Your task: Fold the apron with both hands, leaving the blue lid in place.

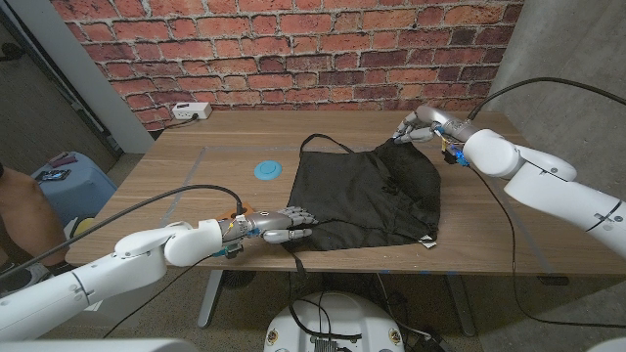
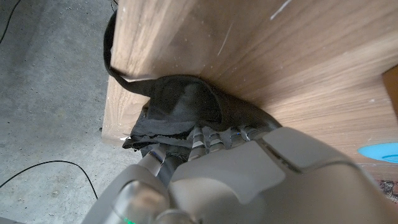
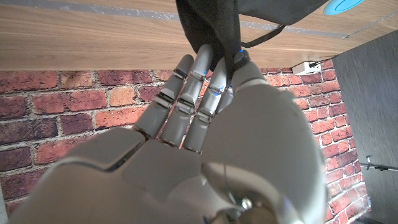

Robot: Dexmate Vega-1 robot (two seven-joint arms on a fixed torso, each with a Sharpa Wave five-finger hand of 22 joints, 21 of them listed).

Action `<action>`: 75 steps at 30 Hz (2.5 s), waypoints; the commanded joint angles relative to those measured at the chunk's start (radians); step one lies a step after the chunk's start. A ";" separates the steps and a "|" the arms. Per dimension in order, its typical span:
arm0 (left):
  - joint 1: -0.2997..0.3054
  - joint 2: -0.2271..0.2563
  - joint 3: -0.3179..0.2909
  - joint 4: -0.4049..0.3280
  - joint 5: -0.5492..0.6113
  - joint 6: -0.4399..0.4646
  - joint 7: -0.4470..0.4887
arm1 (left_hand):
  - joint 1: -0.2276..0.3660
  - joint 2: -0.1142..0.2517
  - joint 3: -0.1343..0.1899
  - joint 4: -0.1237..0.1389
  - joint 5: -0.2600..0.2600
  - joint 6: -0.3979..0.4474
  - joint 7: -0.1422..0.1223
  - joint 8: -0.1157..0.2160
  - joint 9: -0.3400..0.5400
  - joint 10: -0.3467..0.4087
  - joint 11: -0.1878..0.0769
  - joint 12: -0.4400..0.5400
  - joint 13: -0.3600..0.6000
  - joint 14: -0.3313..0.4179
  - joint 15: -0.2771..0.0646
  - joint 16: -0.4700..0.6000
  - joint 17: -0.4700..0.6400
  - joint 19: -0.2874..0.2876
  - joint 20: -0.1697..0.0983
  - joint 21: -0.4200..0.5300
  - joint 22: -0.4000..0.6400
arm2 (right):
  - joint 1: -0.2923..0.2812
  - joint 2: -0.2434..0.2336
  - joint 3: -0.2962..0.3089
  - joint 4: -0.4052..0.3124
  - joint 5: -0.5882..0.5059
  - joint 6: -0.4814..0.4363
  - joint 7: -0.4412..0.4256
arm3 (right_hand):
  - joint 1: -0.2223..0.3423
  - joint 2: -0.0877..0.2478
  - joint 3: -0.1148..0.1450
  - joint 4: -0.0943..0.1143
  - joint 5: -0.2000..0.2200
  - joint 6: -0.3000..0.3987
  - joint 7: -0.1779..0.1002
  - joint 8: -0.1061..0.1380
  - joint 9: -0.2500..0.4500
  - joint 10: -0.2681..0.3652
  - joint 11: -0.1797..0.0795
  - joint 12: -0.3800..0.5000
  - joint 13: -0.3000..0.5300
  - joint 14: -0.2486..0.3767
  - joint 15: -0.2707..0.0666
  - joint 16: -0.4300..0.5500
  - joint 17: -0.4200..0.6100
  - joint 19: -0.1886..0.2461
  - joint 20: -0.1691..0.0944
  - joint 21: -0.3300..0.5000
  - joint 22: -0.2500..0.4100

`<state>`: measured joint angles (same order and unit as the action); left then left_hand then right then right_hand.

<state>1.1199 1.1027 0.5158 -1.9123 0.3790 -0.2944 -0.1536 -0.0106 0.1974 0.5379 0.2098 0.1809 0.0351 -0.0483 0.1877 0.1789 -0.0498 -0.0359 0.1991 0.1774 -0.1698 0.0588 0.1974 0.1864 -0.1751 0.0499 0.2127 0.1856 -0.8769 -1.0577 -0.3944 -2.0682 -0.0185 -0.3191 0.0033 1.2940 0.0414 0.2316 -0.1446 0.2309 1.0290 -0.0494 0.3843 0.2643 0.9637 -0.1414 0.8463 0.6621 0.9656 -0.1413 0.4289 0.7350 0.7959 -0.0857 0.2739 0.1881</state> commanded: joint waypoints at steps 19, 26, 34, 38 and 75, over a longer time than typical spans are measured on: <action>-0.023 -0.011 0.009 0.032 -0.006 -0.034 -0.017 | -0.008 0.001 0.006 -0.002 -0.001 0.011 -0.004 0.002 0.003 0.009 0.001 0.005 0.002 -0.033 -0.003 -0.003 0.001 -0.091 0.001 0.003 0.001 | 0.007 0.004 0.020 -0.025 0.040 0.080 0.033 | 0.017 0.004 -0.014 -0.001 0.001 0.005 0.010 -0.003 0.002 0.008 0.010 -0.006 0.002 0.016 -0.096 -0.025 0.021 0.010 -0.003 0.012 0.002; -0.023 -0.013 0.009 0.031 -0.007 -0.033 -0.018 | -0.008 0.002 0.006 -0.002 -0.001 0.012 -0.004 0.002 0.003 0.009 0.000 0.005 0.002 -0.032 -0.003 -0.003 0.001 -0.091 0.001 0.003 0.001 | 0.006 0.007 0.028 -0.047 0.044 0.087 0.035 | 0.020 0.004 -0.018 -0.002 0.001 0.010 0.012 -0.002 0.002 0.011 0.013 -0.008 0.000 0.021 -0.098 -0.032 0.028 0.014 -0.001 0.015 0.002; -0.020 -0.014 0.009 0.029 -0.009 -0.032 -0.017 | -0.008 0.002 0.007 -0.002 -0.001 0.013 -0.004 0.001 0.003 0.009 -0.001 0.004 0.002 -0.032 -0.002 -0.003 0.001 -0.090 0.002 0.003 0.001 | 0.007 0.009 0.037 -0.055 0.064 0.109 0.053 | 0.023 0.006 -0.022 -0.002 0.001 0.010 0.014 -0.003 0.003 0.010 0.014 -0.008 0.003 0.026 -0.096 -0.040 0.036 0.014 0.000 0.016 0.002; -0.023 -0.016 0.012 0.031 -0.007 -0.036 -0.019 | -0.008 0.002 0.007 -0.002 -0.001 0.013 -0.005 0.001 0.003 0.009 -0.002 0.004 0.002 -0.031 -0.002 -0.003 0.001 -0.090 0.002 0.003 0.001 | 0.014 0.016 0.033 -0.054 0.070 0.123 0.062 | 0.022 0.008 -0.024 -0.001 0.000 0.007 0.015 -0.005 0.003 0.010 0.015 -0.009 0.004 0.029 -0.097 -0.046 0.039 0.015 0.001 0.017 0.002; -0.028 -0.032 0.023 0.036 -0.011 -0.043 -0.022 | -0.008 0.003 0.008 -0.001 -0.001 0.017 -0.004 -0.001 0.003 0.013 -0.001 0.002 0.002 -0.029 -0.003 -0.003 0.002 -0.087 0.003 0.003 0.001 | 0.094 0.092 -0.041 -0.043 0.107 0.165 0.151 | 0.028 0.017 -0.040 -0.001 -0.007 0.010 0.024 -0.010 0.006 0.016 0.016 -0.019 0.002 0.047 -0.096 -0.080 0.058 0.020 0.007 0.022 0.002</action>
<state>1.0953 1.0736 0.5362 -1.8803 0.3661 -0.3293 -0.1755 -0.0105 0.1974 0.5378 0.2098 0.1809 0.0465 -0.0500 0.1877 0.1789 -0.0393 -0.0358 0.1991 0.1774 -0.1698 0.0589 0.1974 0.1862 -0.1756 0.0498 0.2113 0.1842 -0.8044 -0.9922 -0.4114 -2.1132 0.0826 -0.1586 0.1376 1.3179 0.0546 0.1943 -0.1461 0.2233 1.0361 -0.0318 0.3767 0.2672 0.9779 -0.1270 0.8315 0.6627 1.0040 -0.1580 0.3511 0.7901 0.8123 -0.0803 0.2854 0.1880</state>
